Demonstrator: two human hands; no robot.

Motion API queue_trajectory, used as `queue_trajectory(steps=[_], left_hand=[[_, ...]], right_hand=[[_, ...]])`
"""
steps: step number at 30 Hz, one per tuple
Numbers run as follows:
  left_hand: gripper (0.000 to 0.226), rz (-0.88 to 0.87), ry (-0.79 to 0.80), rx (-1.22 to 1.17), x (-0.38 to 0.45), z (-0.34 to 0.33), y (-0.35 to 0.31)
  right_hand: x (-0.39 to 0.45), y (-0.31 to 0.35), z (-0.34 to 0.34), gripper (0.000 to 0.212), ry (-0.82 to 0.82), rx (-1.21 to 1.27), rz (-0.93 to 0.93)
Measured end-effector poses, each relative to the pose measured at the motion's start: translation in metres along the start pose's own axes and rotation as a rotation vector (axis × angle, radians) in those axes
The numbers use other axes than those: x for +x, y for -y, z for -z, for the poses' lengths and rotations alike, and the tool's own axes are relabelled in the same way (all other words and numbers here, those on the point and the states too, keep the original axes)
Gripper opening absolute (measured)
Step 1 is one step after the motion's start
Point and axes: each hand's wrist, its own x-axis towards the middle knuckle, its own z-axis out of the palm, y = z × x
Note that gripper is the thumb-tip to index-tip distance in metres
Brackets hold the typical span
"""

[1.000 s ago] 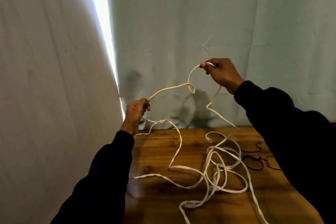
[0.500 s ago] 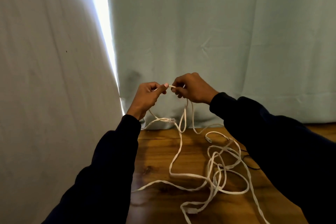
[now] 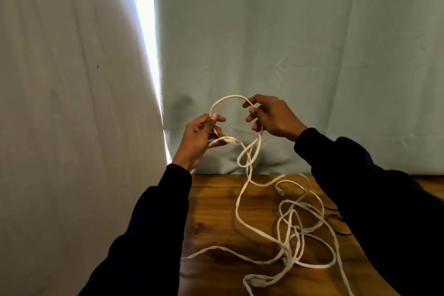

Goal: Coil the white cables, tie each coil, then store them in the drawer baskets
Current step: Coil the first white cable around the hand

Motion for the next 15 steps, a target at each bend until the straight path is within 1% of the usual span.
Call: queue_trajectory(steps=[2,3,6,9,13,15], left_hand=[[0.023,-0.036,-0.001,0.017,0.003,0.002,0.0],[0.023,-0.054,-0.016,0.02,0.004,0.003,0.0],[0.025,-0.078,-0.072,0.03,0.005,0.003,-0.002],[0.028,-0.068,-0.124,0.031,0.006,0.001,-0.006],[0.023,-0.162,-0.186,0.162,0.007,-0.01,-0.011],[0.023,-0.185,-0.212,0.201,0.007,-0.016,-0.011]], right_hand=[[0.0,-0.006,-0.003,0.042,0.053,-0.171,0.047],[-0.001,-0.008,-0.005,0.048,0.084,-0.241,0.058],[-0.004,-0.013,-0.008,0.052,0.147,-0.391,0.074],[-0.007,-0.018,-0.011,0.05,0.183,-0.443,0.067],[-0.006,-0.021,-0.017,0.04,0.183,-0.462,0.02],[-0.006,-0.014,-0.023,0.051,0.115,-0.387,0.017]])
